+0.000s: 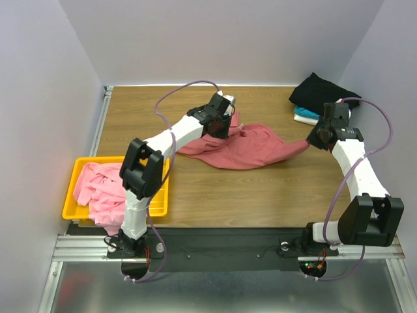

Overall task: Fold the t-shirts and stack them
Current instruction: Flatten the tshirt out

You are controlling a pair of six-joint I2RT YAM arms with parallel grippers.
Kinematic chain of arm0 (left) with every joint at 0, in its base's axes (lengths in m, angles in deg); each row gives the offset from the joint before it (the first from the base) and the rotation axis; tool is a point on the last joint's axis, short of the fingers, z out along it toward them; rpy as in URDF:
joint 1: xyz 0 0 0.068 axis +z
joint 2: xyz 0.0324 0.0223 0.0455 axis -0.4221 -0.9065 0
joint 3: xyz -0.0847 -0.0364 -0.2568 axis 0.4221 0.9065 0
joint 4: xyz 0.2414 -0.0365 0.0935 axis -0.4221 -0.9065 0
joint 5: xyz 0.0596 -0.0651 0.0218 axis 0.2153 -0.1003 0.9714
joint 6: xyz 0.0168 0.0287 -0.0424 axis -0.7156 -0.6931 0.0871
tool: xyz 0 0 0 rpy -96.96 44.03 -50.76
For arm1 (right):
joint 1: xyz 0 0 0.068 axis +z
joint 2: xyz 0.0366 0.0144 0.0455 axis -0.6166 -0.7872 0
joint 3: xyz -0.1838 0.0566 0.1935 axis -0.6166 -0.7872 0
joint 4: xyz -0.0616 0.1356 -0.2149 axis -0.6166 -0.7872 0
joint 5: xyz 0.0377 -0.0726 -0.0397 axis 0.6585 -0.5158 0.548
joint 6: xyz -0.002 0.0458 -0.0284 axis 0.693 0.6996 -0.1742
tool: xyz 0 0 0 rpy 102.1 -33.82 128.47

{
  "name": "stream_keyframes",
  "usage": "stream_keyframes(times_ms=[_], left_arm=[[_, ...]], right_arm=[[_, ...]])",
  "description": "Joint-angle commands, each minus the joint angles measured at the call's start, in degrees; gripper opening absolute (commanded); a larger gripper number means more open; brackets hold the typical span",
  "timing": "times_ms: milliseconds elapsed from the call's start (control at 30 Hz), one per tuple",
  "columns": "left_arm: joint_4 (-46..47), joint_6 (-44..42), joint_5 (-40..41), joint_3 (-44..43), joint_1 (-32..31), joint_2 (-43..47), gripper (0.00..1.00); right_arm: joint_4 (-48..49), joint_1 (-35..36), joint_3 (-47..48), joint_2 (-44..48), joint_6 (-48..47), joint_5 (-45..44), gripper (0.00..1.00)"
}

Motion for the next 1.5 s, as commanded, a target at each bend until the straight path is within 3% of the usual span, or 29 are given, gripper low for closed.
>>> stream_keyframes(times_ms=[0,100,133,200,333,500,900,1000,1100,1133,1233,1367,1467], left_arm=[[1.24,2.2,7.06,4.7,2.31,10.05,0.0],[2.38,4.92,8.92,9.97,4.77,15.24,0.04],[2.39,5.8,9.71,11.21,6.86,16.3,0.37],[2.3,7.74,12.86,14.72,10.29,18.5,0.76],[1.25,7.84,16.74,16.58,14.26,18.51,0.9],[1.5,5.29,20.35,16.49,16.64,15.96,0.92],[0.89,5.46,20.97,17.37,17.7,10.51,0.87],[1.24,5.81,20.62,18.33,17.7,10.86,0.8],[1.24,5.72,20.35,19.12,17.7,11.03,0.6],[1.33,5.72,20.35,19.39,17.7,11.03,0.45],[1.77,5.72,19.66,20.44,17.7,11.73,0.2],[2.38,5.37,19.39,22.2,17.7,13.05,0.03],[1.86,5.72,22.02,23.26,17.78,14.72,0.03]], right_arm=[[1.29,-0.41,2.22,0.31,-1.06,-2.16,0.0],[1.29,-0.76,1.7,0.4,-1.06,-2.51,0.0],[1.37,-0.85,1.61,0.31,-1.06,-2.51,0.0],[1.29,-0.94,1.61,-0.04,-0.8,-2.07,0.0],[1.38,-0.94,1.96,-0.83,-0.36,-0.67,0.0],[1.38,-0.94,1.7,-0.66,-0.18,0.21,0.0],[1.38,-1.11,2.31,-0.83,0.52,1.0,0.0],[1.38,-1.11,2.14,-1.01,0.52,0.83,0.0],[1.29,-1.46,1.7,-0.92,0.61,0.48,0.0],[1.37,-1.55,1.61,-0.92,0.61,0.3,0.0],[1.46,-1.82,1.69,-1.09,0.52,0.12,0.0],[1.46,-2.17,1.96,-1.97,0.7,0.74,0.0],[1.46,-2.34,2.4,-2.15,0.79,1.18,0.0]])
